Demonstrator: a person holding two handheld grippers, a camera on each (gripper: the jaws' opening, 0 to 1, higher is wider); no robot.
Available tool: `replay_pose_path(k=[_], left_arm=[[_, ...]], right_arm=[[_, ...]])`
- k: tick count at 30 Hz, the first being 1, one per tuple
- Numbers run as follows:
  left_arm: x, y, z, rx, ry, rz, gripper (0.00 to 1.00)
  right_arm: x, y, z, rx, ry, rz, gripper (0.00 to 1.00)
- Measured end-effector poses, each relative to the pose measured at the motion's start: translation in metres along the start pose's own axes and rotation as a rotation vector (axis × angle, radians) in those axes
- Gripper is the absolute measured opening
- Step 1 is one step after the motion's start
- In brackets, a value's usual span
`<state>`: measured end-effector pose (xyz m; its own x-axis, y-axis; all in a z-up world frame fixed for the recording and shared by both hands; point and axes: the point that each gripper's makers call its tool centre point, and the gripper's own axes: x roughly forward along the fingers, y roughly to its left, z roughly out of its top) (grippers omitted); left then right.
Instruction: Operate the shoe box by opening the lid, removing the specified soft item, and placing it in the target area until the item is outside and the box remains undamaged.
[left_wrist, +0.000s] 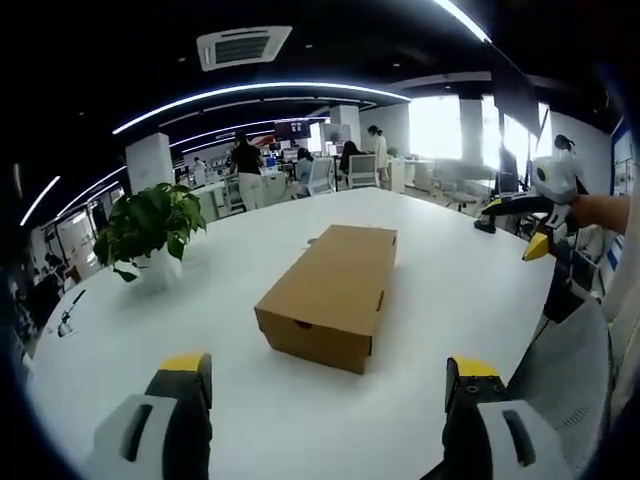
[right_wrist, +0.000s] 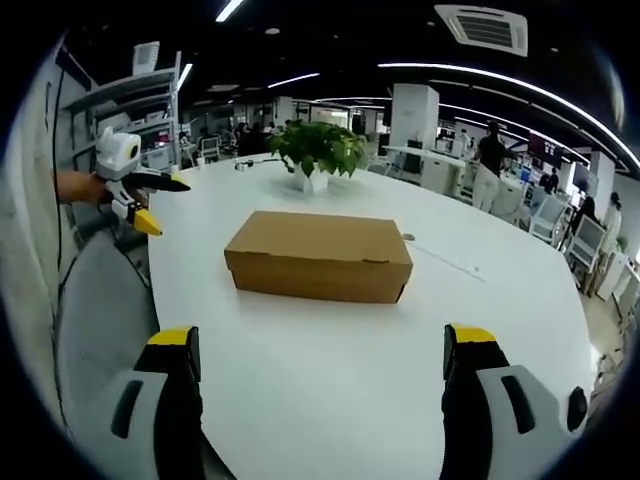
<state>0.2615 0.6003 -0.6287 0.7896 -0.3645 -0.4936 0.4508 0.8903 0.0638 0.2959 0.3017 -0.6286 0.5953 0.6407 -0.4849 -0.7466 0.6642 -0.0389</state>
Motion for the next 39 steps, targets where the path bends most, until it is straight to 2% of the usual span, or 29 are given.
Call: replay_pose_path(k=[10, 14, 22, 33, 39], left_arm=[[0.02, 0.001, 0.002, 0.004, 0.002, 0.034, 0.96], [0.026, 0.003, 0.004, -0.006, -0.009, 0.068, 0.95], [0.042, -0.007, 0.0, -0.008, -0.002, 0.068, 0.92], [0.058, -0.015, 0.002, -0.048, -0.036, 0.101, 0.87], [0.067, -0.017, 0.002, -0.082, -0.05, 0.158, 0.83]], right_arm=[[0.019, -0.024, 0.01, -0.058, -0.021, 0.048, 0.96], [0.029, -0.032, 0.013, -0.069, -0.028, 0.069, 0.96], [0.051, -0.048, 0.006, -0.112, -0.014, 0.126, 0.93], [0.075, -0.059, 0.0, -0.168, 0.003, 0.212, 0.86], [0.088, -0.069, 0.006, -0.183, -0.004, 0.239, 0.83]])
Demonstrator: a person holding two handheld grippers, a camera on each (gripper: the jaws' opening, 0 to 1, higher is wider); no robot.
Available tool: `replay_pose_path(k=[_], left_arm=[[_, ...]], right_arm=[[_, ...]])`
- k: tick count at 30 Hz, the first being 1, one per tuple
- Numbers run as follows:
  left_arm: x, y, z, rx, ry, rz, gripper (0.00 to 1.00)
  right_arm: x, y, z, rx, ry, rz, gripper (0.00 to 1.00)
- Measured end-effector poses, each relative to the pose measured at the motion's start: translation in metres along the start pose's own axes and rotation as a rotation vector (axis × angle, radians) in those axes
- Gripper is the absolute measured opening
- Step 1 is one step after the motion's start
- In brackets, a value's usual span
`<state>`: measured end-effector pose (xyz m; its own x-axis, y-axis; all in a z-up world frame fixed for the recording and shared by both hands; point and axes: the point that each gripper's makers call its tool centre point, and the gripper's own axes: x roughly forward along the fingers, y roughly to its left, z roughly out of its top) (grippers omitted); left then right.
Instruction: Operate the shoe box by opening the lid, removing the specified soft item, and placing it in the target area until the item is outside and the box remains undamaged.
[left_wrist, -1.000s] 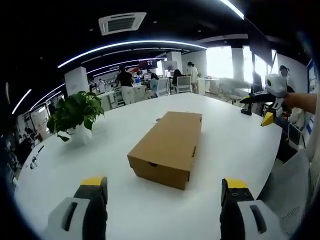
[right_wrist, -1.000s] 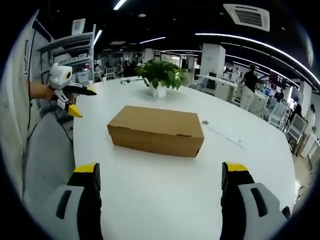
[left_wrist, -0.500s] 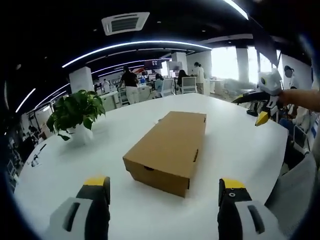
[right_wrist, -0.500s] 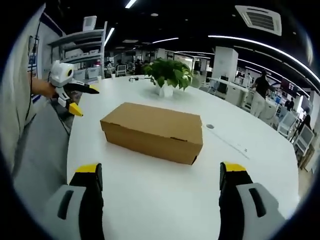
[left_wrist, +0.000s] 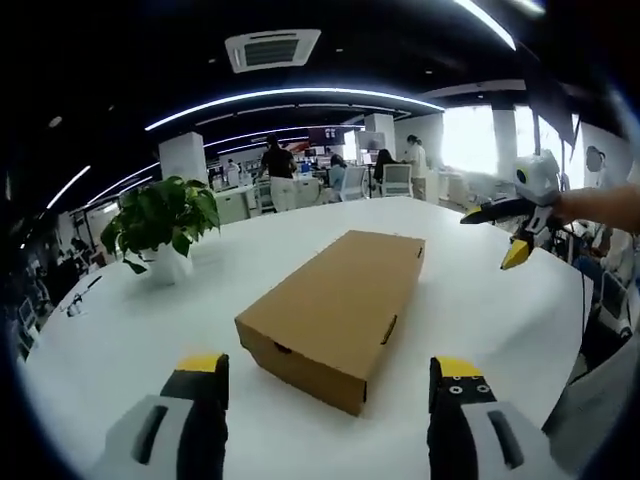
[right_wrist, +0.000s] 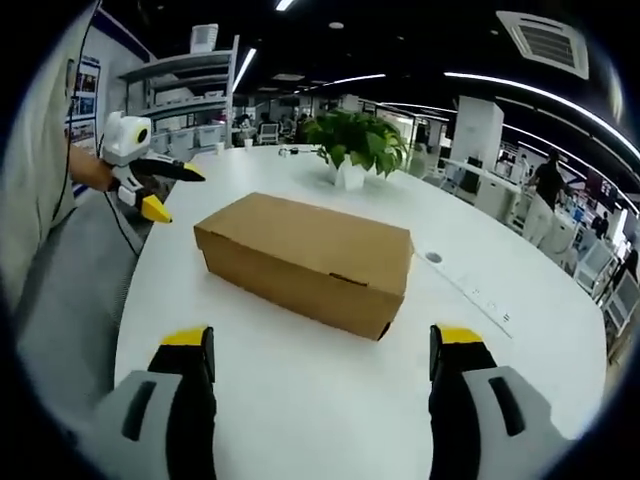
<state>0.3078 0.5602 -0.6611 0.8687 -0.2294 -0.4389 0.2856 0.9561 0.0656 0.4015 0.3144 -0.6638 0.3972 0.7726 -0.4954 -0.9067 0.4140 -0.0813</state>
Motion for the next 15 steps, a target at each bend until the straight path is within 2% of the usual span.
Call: replay_pose_path(k=[3, 15], left_arm=[[0.005, -0.004, -0.002, -0.021, 0.002, 0.006, 0.77], [0.019, -0.01, -0.009, -0.021, 0.0, 0.079, 0.75]], right_arm=[[0.005, -0.007, 0.003, -0.012, -0.019, 0.02, 0.81], [0.028, -0.025, 0.004, -0.081, -0.005, 0.096, 0.72]])
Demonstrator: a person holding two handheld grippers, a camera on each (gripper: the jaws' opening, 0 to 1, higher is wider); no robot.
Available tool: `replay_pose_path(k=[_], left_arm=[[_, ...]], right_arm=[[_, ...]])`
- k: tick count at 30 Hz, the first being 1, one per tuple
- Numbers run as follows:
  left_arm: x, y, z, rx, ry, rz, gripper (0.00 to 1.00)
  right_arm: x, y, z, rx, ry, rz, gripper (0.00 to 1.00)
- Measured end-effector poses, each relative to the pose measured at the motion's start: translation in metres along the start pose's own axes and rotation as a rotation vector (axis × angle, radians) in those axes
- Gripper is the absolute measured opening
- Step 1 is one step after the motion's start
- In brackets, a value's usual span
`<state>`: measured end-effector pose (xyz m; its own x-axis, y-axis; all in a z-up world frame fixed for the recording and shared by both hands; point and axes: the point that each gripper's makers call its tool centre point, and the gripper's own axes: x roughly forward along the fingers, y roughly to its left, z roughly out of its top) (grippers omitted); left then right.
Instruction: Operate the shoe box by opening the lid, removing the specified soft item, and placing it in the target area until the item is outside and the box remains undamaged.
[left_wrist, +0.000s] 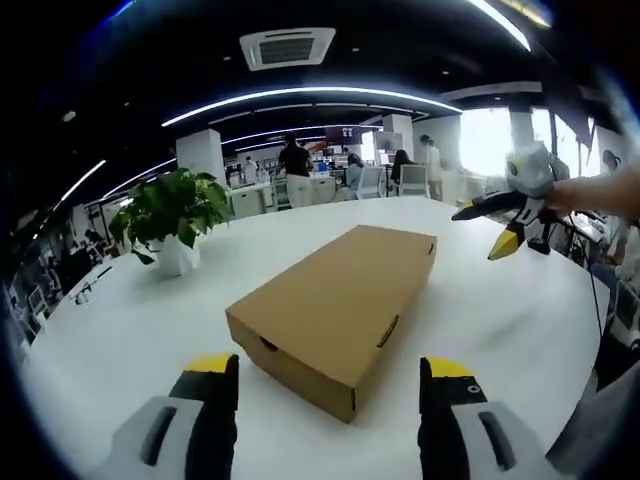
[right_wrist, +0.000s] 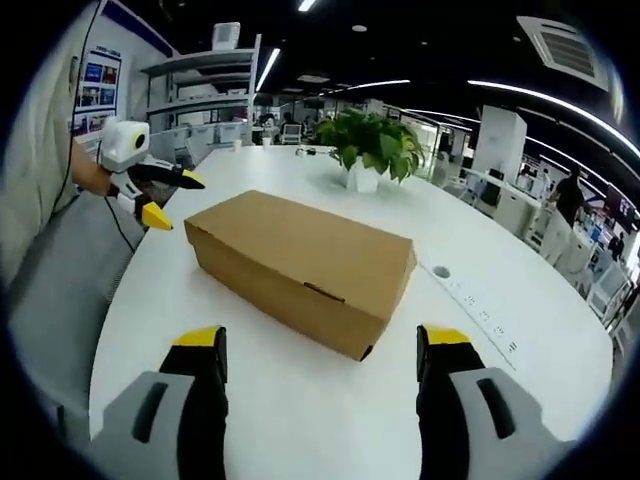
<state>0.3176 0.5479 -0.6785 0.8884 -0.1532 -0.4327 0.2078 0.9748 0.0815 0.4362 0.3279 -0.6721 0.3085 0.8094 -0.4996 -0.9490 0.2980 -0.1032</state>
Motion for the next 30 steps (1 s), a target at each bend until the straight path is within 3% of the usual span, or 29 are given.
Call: replay_pose_path(k=[6, 14, 22, 30], left_arm=[[0.007, 0.0, -0.005, -0.026, 0.003, 0.031, 0.66], [0.017, 0.003, -0.011, -0.053, 0.009, 0.079, 0.63], [0.026, -0.004, -0.015, -0.055, 0.029, 0.081, 0.62], [0.033, -0.008, -0.013, -0.084, 0.022, 0.088, 0.59]], right_arm=[[0.013, -0.011, 0.001, -0.028, 0.005, 0.044, 0.64], [0.027, -0.025, -0.003, -0.036, 0.022, 0.076, 0.56], [0.042, -0.03, -0.012, -0.032, 0.052, 0.107, 0.49], [0.052, -0.034, -0.008, -0.016, 0.048, 0.113, 0.45]])
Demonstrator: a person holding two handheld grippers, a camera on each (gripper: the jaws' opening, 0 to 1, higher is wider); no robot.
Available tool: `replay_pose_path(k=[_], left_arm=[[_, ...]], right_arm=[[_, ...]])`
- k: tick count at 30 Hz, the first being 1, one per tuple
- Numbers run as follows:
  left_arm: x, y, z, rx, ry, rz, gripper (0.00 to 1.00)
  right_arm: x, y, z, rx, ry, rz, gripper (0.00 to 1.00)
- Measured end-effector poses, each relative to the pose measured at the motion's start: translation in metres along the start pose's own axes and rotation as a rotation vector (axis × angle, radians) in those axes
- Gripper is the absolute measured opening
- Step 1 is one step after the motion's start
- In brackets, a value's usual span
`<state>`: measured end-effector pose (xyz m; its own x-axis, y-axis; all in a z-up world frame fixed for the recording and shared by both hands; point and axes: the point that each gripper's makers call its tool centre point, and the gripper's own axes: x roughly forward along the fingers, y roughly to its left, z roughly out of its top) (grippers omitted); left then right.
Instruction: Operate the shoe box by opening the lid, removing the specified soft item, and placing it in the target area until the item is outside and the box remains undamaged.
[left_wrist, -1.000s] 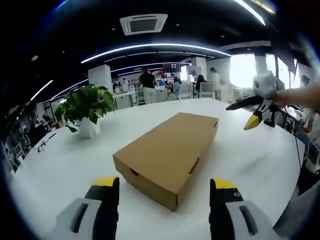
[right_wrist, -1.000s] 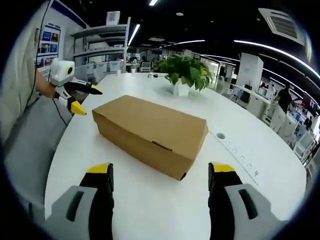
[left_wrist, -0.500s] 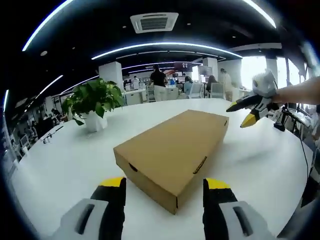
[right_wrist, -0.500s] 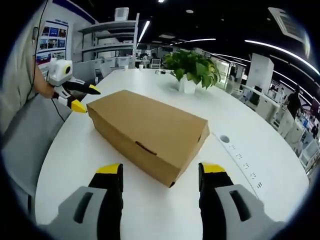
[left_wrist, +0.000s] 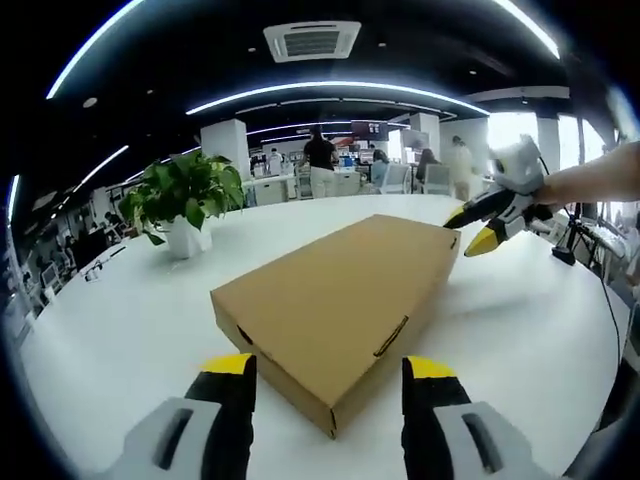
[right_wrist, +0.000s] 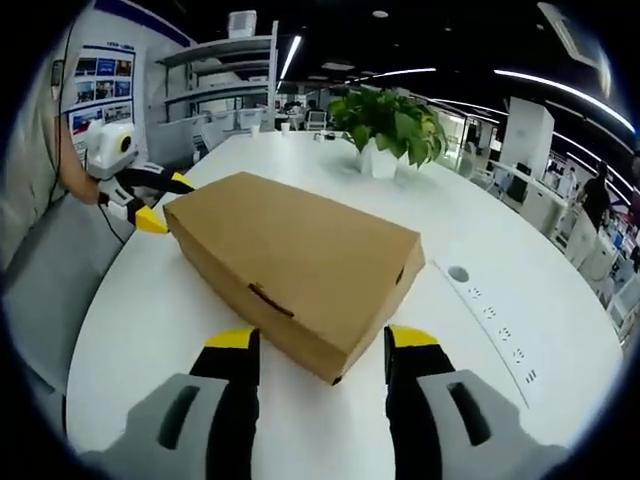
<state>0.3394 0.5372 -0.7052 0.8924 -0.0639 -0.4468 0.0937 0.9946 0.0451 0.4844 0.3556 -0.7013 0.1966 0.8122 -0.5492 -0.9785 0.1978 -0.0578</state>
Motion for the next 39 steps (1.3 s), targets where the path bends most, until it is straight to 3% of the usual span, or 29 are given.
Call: replay_pose_path(k=[4, 20, 39], left_arm=[[0.002, 0.001, 0.001, -0.023, 0.0, 0.01, 0.58], [0.005, 0.002, 0.0, -0.022, 0.001, 0.024, 0.56], [0.004, 0.003, -0.001, -0.014, 0.03, 0.024, 0.55]], right_arm=[[0.004, -0.005, 0.001, 0.014, -0.003, -0.004, 0.4], [0.013, -0.001, -0.004, 0.03, 0.024, 0.033, 0.43], [0.01, 0.001, -0.01, 0.112, 0.02, -0.039, 0.39]])
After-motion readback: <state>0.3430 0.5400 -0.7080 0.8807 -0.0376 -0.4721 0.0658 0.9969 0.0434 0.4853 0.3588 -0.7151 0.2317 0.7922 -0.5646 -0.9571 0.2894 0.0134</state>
